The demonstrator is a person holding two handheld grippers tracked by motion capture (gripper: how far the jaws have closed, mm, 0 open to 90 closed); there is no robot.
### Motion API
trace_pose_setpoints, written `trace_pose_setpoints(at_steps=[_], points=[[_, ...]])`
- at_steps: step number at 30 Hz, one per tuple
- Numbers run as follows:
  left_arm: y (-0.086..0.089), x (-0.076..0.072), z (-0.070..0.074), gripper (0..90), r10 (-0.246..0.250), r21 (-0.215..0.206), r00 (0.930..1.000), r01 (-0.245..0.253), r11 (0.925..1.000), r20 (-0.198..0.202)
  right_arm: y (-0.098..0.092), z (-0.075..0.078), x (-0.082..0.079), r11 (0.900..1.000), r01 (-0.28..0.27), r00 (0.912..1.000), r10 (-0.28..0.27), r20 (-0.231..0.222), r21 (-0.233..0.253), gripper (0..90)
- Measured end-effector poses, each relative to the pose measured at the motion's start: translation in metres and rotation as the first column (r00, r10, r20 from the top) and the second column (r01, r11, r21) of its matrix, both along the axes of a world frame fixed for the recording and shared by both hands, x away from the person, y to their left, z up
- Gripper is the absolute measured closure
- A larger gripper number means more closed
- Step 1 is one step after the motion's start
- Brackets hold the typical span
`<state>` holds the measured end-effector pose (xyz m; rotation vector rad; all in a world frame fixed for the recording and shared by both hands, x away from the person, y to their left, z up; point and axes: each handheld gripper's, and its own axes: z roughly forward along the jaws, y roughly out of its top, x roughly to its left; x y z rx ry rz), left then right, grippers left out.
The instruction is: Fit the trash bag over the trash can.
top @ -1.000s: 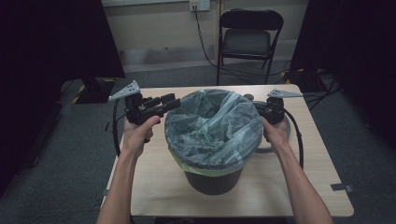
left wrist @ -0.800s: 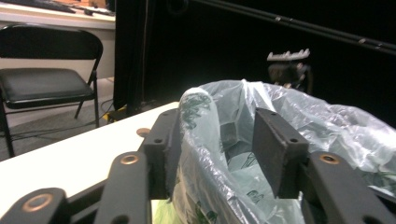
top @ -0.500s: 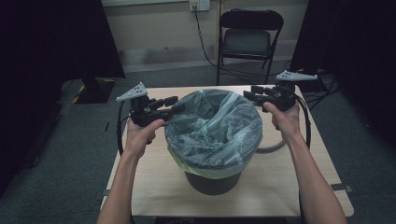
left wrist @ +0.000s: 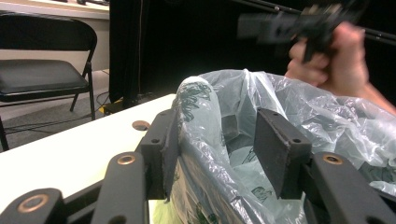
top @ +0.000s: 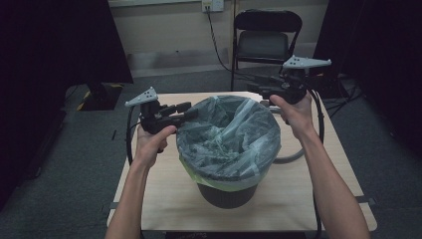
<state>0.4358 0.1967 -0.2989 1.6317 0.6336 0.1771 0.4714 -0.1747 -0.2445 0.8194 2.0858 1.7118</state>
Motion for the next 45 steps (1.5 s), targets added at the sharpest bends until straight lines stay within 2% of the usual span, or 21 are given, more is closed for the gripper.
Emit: trace_pose_setpoints(at_steps=[2, 5, 7, 9, 11, 12, 15, 17, 20, 22, 23, 24, 25, 27, 30, 32, 35, 36, 38, 42, 45], points=[[-0.002, 0.0, 0.0, 51.0, -0.005, -0.004, 1.0, 0.005, 1.0, -0.006, 0.01, 0.014, -0.006, 0.999, -0.023, 0.9997, 0.023, -0.001, -0.041, 58.7], [-0.006, 0.002, 0.0, 51.2, -0.008, -0.014, 0.9999, 0.008, 0.9999, -0.012, 0.026, 0.025, -0.013, 0.994, -0.094, 0.9955, 0.093, -0.018, -0.06, 56.8], [-0.007, 0.002, -0.001, 51.4, -0.012, -0.017, 0.9998, 0.012, 0.9998, -0.013, 0.04, 0.026, -0.016, 0.984, -0.157, 0.9872, 0.154, -0.043, -0.086, 53.2], [-0.008, 0.003, -0.001, 51.7, -0.016, -0.023, 0.9997, 0.016, 0.9996, -0.016, 0.055, 0.023, -0.019, 0.967, -0.219, 0.9748, 0.211, -0.073, -0.129, 52.8], [-0.008, 0.003, -0.002, 52.1, -0.016, -0.028, 0.9997, 0.016, 0.9995, -0.016, 0.068, 0.021, -0.021, 0.946, -0.233, 0.9709, 0.213, -0.11, -0.225, 54.0], [-0.008, 0.004, -0.002, 52.4, -0.018, -0.031, 0.9997, 0.017, 0.9994, -0.017, 0.073, 0.02, -0.021, 0.937, -0.247, 0.9667, 0.22, -0.131, -0.249, 53.8], [-0.007, 0.004, -0.004, 52.9, -0.02, -0.043, 0.9997, 0.019, 0.9989, -0.017, 0.087, 0.014, -0.022, 0.91, -0.324, 0.9429, 0.289, -0.167, -0.258, 52.0], [-0.006, 0.005, -0.004, 53.2, -0.022, -0.041, 0.9996, 0.021, 0.9989, -0.017, 0.094, 0.013, -0.023, 0.9, -0.337, 0.9398, 0.305, -0.155, -0.277, 47.1], [-0.007, 0.006, -0.004, 53.3, -0.024, -0.044, 0.9995, 0.023, 0.9988, -0.022, 0.105, 0.013, -0.019, 0.875, -0.398, 0.9118, 0.346, -0.222, -0.274, 42.6], [-0.006, 0.005, -0.004, 53.3, -0.019, -0.048, 0.9995, 0.018, 0.9987, -0.027, 0.113, 0.01, -0.017, 0.865, -0.417, 0.9023, 0.357, -0.241, -0.278, 41.9], [-0.005, 0.003, -0.004, 53.8, -0.016, -0.052, 0.9994, 0.015, 0.9985, -0.03, 0.116, 0.006, -0.016, 0.849, -0.436, 0.8926, 0.365, -0.264, -0.298, 40.4], [-0.003, 0.003, -0.004, 54.8, -0.014, -0.05, 0.9993, 0.013, 0.9987, -0.036, 0.118, 0.001, -0.015, 0.83, -0.465, 0.8754, 0.379, -0.3, -0.308, 39.3], [-0.002, 0.002, -0.003, 54.9, -0.011, -0.047, 0.9991, 0.009, 0.9988, -0.04, 0.121, -0.005, -0.014, 0.82, -0.473, 0.8695, 0.375, -0.322, -0.323, 38.0], [-0.001, 0.002, -0.002, 55.1, -0.002, -0.03, 0.9989, 0.0, 0.9996, -0.046, 0.126, -0.015, -0.013, 0.817, -0.425, 0.897, 0.321, -0.303, -0.39, 29.0], [0.0, 0.002, -0.002, 54.6, 0.003, -0.034, 0.9989, -0.004, 0.9994, -0.048, 0.131, -0.024, -0.012, 0.792, -0.443, 0.8849, 0.31, -0.348, -0.421, 28.5], [0.001, 0.002, -0.001, 54.6, 0.001, -0.035, 0.9991, -0.002, 0.9994, -0.043, 0.133, -0.029, -0.01, 0.791, -0.424, 0.8923, 0.282, -0.352, -0.442, 27.5], [0.0, 0.002, 0.001, 54.1, -0.004, -0.028, 0.9992, 0.003, 0.9996, -0.039, 0.132, -0.038, -0.006, 0.802, -0.395, 0.9037, 0.252, -0.346, -0.449, 25.5], [-0.001, 0.002, 0.002, 54.1, -0.003, -0.027, 0.9992, 0.002, 0.9996, -0.04, 0.132, -0.041, -0.005, 0.799, -0.388, 0.9064, 0.241, -0.347, -0.459, 25.8], [-0.002, 0.001, 0.002, 53.9, -0.006, -0.031, 0.9993, 0.005, 0.9995, -0.038, 0.133, -0.044, -0.004, 0.802, -0.384, 0.902, 0.219, -0.372, -0.457, 25.8], [-0.006, 0.001, 0.001, 53.9, -0.004, -0.02, 0.9993, 0.003, 0.9998, -0.036, 0.135, -0.055, -0.003, 0.77, -0.372, 0.9049, 0.176, -0.388, -0.518, 26.6], [-0.008, 0.003, 0.0, 54.3, 0.0, -0.022, 0.9992, -0.001, 0.9998, -0.04, 0.137, -0.056, -0.004, 0.767, -0.363, 0.9088, 0.166, -0.383, -0.528, 27.0]])
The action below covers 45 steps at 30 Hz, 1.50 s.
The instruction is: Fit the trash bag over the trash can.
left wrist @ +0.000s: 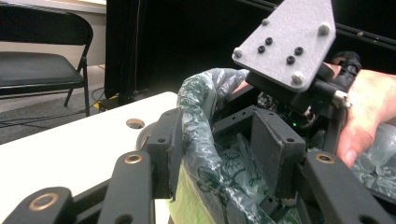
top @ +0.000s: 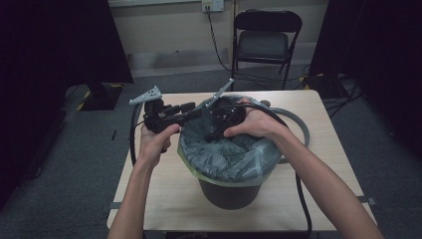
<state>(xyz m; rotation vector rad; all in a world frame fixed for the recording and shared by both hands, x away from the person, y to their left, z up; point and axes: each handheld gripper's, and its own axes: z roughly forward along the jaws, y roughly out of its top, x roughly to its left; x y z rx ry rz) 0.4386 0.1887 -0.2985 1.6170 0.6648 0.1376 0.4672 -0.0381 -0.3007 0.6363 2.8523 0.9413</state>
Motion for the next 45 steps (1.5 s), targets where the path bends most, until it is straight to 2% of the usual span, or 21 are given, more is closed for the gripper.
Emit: trace_pose_setpoints(at_steps=[2, 3, 4, 5, 6, 7, 9, 12, 14, 18, 23, 25, 26, 29, 30, 33, 35, 39, 43, 45], points=[[-0.001, 0.001, 0.0, 55.3, 0.002, 0.011, 1.0, -0.002, 0.9999, 0.004, 0.001, -0.002, 0.0, 1.0, -0.004, 1.0, 0.004, 0.005, -0.01, 27.1], [-0.001, 0.001, 0.001, 55.7, 0.004, 0.016, 1.0, -0.004, 0.9999, 0.005, 0.001, -0.003, -0.001, 0.999, -0.018, 0.9996, 0.019, 0.022, -0.026, 26.9], [-0.001, 0.001, 0.001, 56.0, 0.006, 0.017, 1.0, -0.007, 0.9998, 0.003, 0.002, -0.006, -0.003, 0.998, -0.032, 0.9985, 0.035, 0.042, -0.062, 25.7], [-0.001, 0.001, 0.001, 56.6, 0.011, 0.017, 0.9999, -0.011, 0.9998, 0.004, 0.002, -0.007, -0.004, 0.995, -0.049, 0.9976, 0.053, 0.044, -0.089, 25.2], [-0.002, 0.0, 0.001, 57.6, 0.017, 0.021, 0.9998, -0.017, 0.9996, 0.012, 0.001, -0.005, -0.003, 0.995, -0.044, 0.9981, 0.048, 0.039, -0.086, 23.0], [-0.001, 0.001, 0.0, 59.2, 0.015, 0.016, 0.9998, -0.015, 0.9998, 0.01, 0.0, -0.003, -0.002, 0.997, -0.026, 0.9989, 0.029, 0.038, -0.067, 23.5], [0.0, 0.002, -0.001, 61.5, 0.017, 0.006, 0.9999, -0.017, 0.9998, 0.004, -0.002, 0.005, 0.001, 1.0, -0.016, 0.9998, 0.016, -0.007, 0.01, 20.9], [0.0, 0.003, -0.001, 63.4, 0.019, 0.013, 0.9998, -0.019, 0.9997, 0.008, -0.005, 0.016, -0.003, 0.993, -0.05, 0.9987, 0.049, 0.01, 0.11, 17.5], [0.001, 0.004, -0.001, 66.0, 0.02, 0.011, 0.9998, -0.02, 0.9997, 0.005, -0.006, 0.022, -0.007, 0.989, -0.047, 0.9989, 0.047, 0.005, 0.14, 17.7], [0.001, 0.003, -0.001, 66.2, 0.02, 0.006, 0.9998, -0.02, 0.9998, 0.003, -0.003, 0.031, -0.018, 0.981, -0.061, 0.9979, 0.055, 0.034, 0.184, 17.7], [0.001, 0.003, -0.002, 64.4, 0.022, -0.002, 0.9998, -0.022, 0.9998, -0.002, 0.006, 0.027, -0.035, 0.979, -0.123, 0.9902, 0.111, 0.085, 0.162, 16.9], [0.001, 0.003, -0.001, 63.6, 0.019, -0.002, 0.9998, -0.019, 0.9998, -0.004, 0.008, 0.023, -0.038, 0.979, -0.135, 0.9904, 0.128, 0.052, 0.15, 16.8], [0.0, 0.003, -0.001, 62.7, 0.018, -0.002, 0.9998, -0.018, 0.9998, -0.004, 0.01, 0.02, -0.04, 0.98, -0.15, 0.9884, 0.147, 0.038, 0.129, 16.8], [0.0, 0.004, -0.001, 59.5, 0.024, -0.003, 0.9997, -0.024, 0.9997, -0.008, 0.017, 0.015, -0.045, 0.977, -0.2, 0.9793, 0.196, 0.048, 0.077, 16.6], [0.001, 0.004, -0.001, 56.1, 0.024, -0.011, 0.9996, -0.024, 0.9997, -0.012, 0.018, 0.015, -0.047, 0.973, -0.214, 0.9767, 0.212, 0.034, 0.083, 16.6], [0.001, 0.004, -0.002, 50.7, 0.029, -0.009, 0.9995, -0.029, 0.9995, -0.016, 0.02, 0.015, -0.054, 0.957, -0.281, 0.9598, 0.28, 0.023, 0.077, 18.2], [0.002, 0.003, -0.001, 47.9, 0.024, -0.023, 0.9995, -0.024, 0.9994, -0.019, 0.019, 0.016, -0.056, 0.954, -0.289, 0.9573, 0.288, 0.023, 0.082, 18.4], [0.004, 0.003, 0.003, 46.1, 0.029, -0.025, 0.9994, -0.03, 0.9992, -0.015, 0.012, 0.023, -0.049, 0.967, -0.232, 0.9726, 0.232, 0.013, 0.106, 17.0], [0.006, 0.002, 0.004, 45.7, 0.031, -0.024, 0.9995, -0.032, 0.9992, -0.008, 0.0, 0.034, -0.034, 0.962, -0.198, 0.98, 0.197, 0.024, 0.188, 18.1], [0.005, 0.002, 0.004, 45.6, 0.032, -0.019, 0.9994, -0.032, 0.9993, -0.01, -0.003, 0.032, -0.022, 0.969, -0.157, 0.9875, 0.154, 0.033, 0.189, 20.3]])
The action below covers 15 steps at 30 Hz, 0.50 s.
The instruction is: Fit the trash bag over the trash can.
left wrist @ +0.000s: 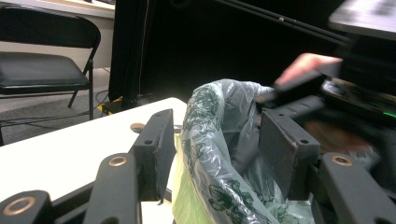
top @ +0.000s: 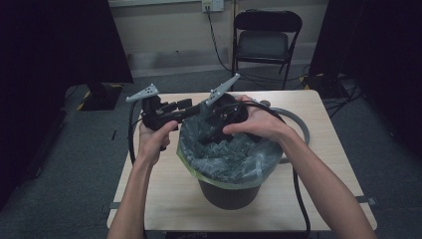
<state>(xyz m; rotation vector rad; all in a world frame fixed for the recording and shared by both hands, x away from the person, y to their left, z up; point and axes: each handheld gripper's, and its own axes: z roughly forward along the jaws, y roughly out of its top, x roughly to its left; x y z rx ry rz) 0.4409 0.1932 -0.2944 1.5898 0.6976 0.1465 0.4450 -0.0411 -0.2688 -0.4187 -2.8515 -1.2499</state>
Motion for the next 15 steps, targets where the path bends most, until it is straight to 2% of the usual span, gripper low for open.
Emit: trace_pose_setpoints(at_steps=[3, 6, 8, 10, 11, 12, 14, 15], points=[[-0.002, 0.0, -0.001, 44.9, -0.007, -0.002, 1.0, 0.007, 1.0, 0.001, 0.002, -0.01, 0.012, 0.997, 0.05, 0.9985, -0.049, 0.022, -0.053, 22.1], [-0.001, 0.0, -0.001, 44.5, -0.002, 0.002, 1.0, 0.002, 1.0, 0.004, 0.005, -0.02, 0.014, 0.99, 0.067, 0.9969, -0.061, 0.05, -0.125, 24.6], [-0.001, 0.0, -0.001, 44.0, 0.012, 0.003, 0.9999, -0.012, 0.9999, 0.004, 0.005, -0.024, 0.015, 0.981, 0.103, 0.9924, -0.091, 0.082, -0.163, 25.2], [0.0, -0.001, -0.001, 43.1, 0.012, 0.006, 0.9999, -0.012, 0.9999, 0.007, 0.005, -0.028, 0.015, 0.972, 0.107, 0.9924, -0.091, 0.083, -0.208, 24.6], [0.001, -0.001, -0.001, 42.9, 0.017, 0.006, 0.9998, -0.017, 0.9998, 0.008, 0.004, -0.028, 0.014, 0.972, 0.105, 0.9928, -0.09, 0.079, -0.209, 24.6], [0.001, -0.002, -0.001, 42.5, 0.021, 0.009, 0.9997, -0.021, 0.9997, 0.008, 0.004, -0.026, 0.013, 0.976, 0.101, 0.9933, -0.088, 0.075, -0.192, 24.4], [0.003, -0.001, -0.001, 41.7, 0.026, 0.008, 0.9996, -0.026, 0.9996, 0.006, 0.001, -0.017, 0.011, 0.99, 0.078, 0.9958, -0.072, 0.057, -0.119, 22.1], [0.004, -0.001, -0.002, 41.2, 0.031, 0.014, 0.9995, -0.031, 0.9994, 0.003, 0.0, -0.012, 0.011, 0.993, 0.075, 0.9962, -0.07, 0.052, -0.086, 20.5]])
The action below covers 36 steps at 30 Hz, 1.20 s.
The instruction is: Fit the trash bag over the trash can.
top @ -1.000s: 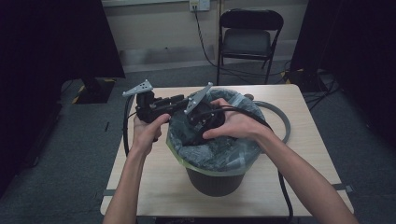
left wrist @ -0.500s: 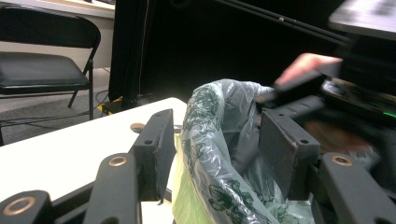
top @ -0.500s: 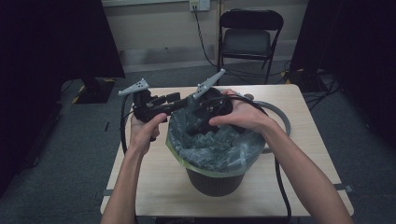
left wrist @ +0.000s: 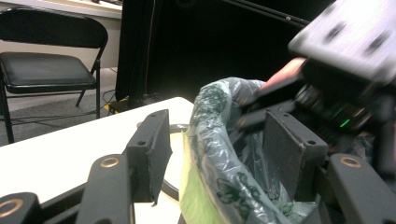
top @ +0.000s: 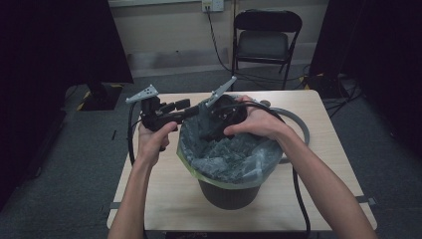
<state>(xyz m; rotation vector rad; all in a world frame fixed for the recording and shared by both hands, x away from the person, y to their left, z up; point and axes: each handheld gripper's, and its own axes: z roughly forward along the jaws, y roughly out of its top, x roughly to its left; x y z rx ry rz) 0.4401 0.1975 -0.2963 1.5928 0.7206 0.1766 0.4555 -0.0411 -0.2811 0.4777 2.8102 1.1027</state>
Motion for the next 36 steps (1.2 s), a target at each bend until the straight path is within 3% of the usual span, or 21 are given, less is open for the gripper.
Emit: trace_pose_setpoints(at_steps=[3, 8, 11, 16, 19, 21, 27, 32, 36], points=[[0.002, 0.001, -0.002, 39.7, 0.009, -0.005, 0.9999, -0.009, 0.9999, -0.007, -0.005, 0.01, 0.003, 0.997, 0.005, 0.9999, -0.006, 0.01, 0.076, 19.6], [0.001, 0.001, -0.003, 38.7, 0.006, -0.004, 1.0, -0.006, 1.0, 0.001, -0.01, 0.009, 0.009, 0.997, 0.029, 0.9996, -0.028, -0.01, 0.072, 17.6], [0.001, 0.001, -0.004, 37.9, 0.009, -0.001, 1.0, -0.009, 1.0, 0.003, -0.012, 0.013, 0.008, 0.994, 0.017, 0.9999, -0.016, -0.002, 0.113, 18.4], [0.002, 0.0, -0.005, 37.8, 0.011, 0.005, 0.9999, -0.011, 0.9999, 0.003, -0.023, 0.026, 0.013, 0.977, 0.039, 0.9992, -0.037, -0.012, 0.21, 19.9], [0.003, 0.0, -0.004, 37.8, 0.026, 0.001, 0.9997, -0.026, 0.9997, 0.002, -0.03, 0.033, 0.018, 0.962, 0.06, 0.9981, -0.054, -0.029, 0.268, 18.3], [0.003, 0.0, -0.005, 37.8, 0.029, 0.004, 0.9996, -0.029, 0.9996, 0.0, -0.034, 0.036, 0.021, 0.955, 0.074, 0.9972, -0.066, -0.037, 0.286, 18.0], [0.005, -0.001, -0.004, 37.7, 0.042, 0.009, 0.9991, -0.042, 0.9991, 0.005, -0.046, 0.046, 0.029, 0.944, 0.118, 0.993, -0.11, -0.043, 0.309, 17.2], [0.007, -0.001, -0.003, 37.7, 0.05, 0.014, 0.9987, -0.05, 0.9986, 0.012, -0.06, 0.051, 0.037, 0.949, 0.157, 0.9876, -0.147, -0.057, 0.274, 16.3], [0.008, 0.0, -0.004, 37.7, 0.058, 0.01, 0.9983, -0.059, 0.9982, 0.004, -0.072, 0.056, 0.038, 0.947, 0.175, 0.9846, -0.167, -0.052, 0.268, 16.4]])
